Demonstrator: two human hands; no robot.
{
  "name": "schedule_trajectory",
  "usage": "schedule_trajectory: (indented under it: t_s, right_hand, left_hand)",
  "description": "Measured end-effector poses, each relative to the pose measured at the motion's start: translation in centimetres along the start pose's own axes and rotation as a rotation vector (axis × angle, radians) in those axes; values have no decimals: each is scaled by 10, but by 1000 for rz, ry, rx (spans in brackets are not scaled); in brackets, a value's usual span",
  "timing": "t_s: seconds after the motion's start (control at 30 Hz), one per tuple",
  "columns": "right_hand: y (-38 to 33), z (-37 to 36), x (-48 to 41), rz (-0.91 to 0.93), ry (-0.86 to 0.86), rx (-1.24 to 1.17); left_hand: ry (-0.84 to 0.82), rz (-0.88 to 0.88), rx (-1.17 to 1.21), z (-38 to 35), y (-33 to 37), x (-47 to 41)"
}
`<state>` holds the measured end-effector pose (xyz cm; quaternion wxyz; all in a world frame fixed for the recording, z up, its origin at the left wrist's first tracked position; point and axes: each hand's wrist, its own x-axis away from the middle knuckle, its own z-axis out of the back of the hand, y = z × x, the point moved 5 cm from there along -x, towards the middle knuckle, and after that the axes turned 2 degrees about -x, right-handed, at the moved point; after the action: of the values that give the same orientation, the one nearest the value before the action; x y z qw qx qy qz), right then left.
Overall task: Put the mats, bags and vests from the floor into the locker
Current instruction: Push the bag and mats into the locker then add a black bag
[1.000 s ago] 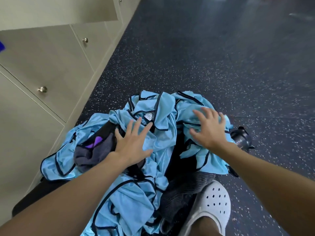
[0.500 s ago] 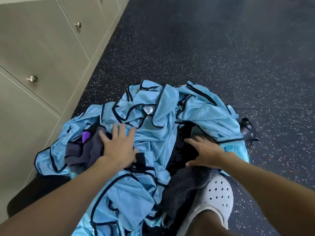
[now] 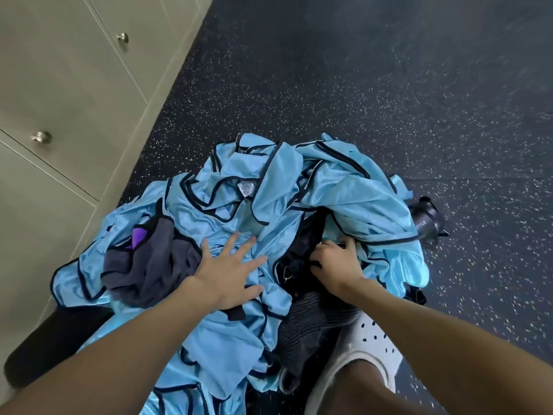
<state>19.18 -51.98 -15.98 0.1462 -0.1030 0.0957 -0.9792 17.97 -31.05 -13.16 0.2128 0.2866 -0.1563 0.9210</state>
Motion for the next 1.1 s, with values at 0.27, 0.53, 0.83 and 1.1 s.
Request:
schedule_trajectory:
  t_s: [0.27, 0.53, 0.83, 1.1]
  right_hand:
    - [3, 89, -8, -125, 252, -635]
    - [-24, 223, 7, -32, 354, -931]
    - [-114, 350, 46, 175, 503, -1133]
    - [-168, 407, 70, 268, 576, -1271]
  left_hand:
    - [203, 69, 365, 43, -7, 19]
    - [652, 29, 669, 148, -4, 70]
    - [1131, 80, 847, 223, -59, 176]
    - [1021, -175, 1194, 256, -76, 279]
